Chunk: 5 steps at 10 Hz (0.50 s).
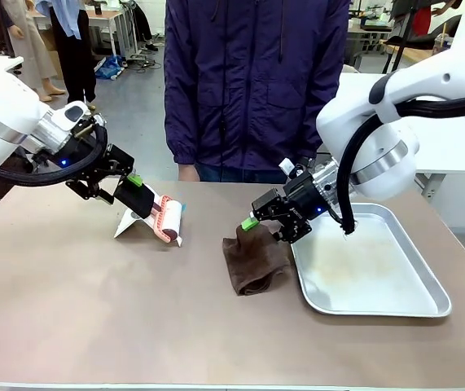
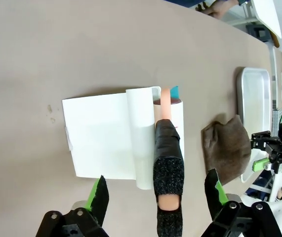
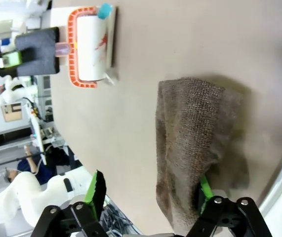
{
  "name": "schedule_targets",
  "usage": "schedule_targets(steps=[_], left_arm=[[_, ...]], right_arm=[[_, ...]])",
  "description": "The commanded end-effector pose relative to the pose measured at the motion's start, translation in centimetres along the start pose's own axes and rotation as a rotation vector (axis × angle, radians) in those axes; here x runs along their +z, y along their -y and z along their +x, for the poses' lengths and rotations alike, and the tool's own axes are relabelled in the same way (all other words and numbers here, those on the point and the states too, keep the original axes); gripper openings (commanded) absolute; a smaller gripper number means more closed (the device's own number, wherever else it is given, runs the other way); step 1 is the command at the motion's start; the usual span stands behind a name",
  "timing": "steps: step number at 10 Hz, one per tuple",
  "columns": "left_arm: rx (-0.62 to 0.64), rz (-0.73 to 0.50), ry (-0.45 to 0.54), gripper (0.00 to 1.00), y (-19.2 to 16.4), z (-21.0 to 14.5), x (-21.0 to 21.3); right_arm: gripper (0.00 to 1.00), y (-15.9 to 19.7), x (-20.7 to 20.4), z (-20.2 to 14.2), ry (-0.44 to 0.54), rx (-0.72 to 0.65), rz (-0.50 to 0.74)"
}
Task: Clean the surface of the table.
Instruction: Return the Lint Roller and towel to their original positions.
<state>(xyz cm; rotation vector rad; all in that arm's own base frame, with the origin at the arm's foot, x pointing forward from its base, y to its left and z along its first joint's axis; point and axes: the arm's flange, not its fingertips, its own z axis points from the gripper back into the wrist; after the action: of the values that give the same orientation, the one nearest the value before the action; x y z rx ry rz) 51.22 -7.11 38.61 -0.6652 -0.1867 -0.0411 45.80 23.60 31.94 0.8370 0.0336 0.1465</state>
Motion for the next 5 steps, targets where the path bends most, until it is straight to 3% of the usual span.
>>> schedule_targets(steps=[1, 5], left_arm=[[-0.024, -0.021, 0.032, 1.00, 0.2, -1.0, 1.1], [-0.070, -0.087, 0.084, 1.00, 1.1, -4.7, 6.2]], right_arm=[[1.00, -0.9, 0.1, -0.1, 0.009, -0.008, -0.074], [1.00, -1.0, 2.6, -0.1, 0.152, 0.028, -0.063]])
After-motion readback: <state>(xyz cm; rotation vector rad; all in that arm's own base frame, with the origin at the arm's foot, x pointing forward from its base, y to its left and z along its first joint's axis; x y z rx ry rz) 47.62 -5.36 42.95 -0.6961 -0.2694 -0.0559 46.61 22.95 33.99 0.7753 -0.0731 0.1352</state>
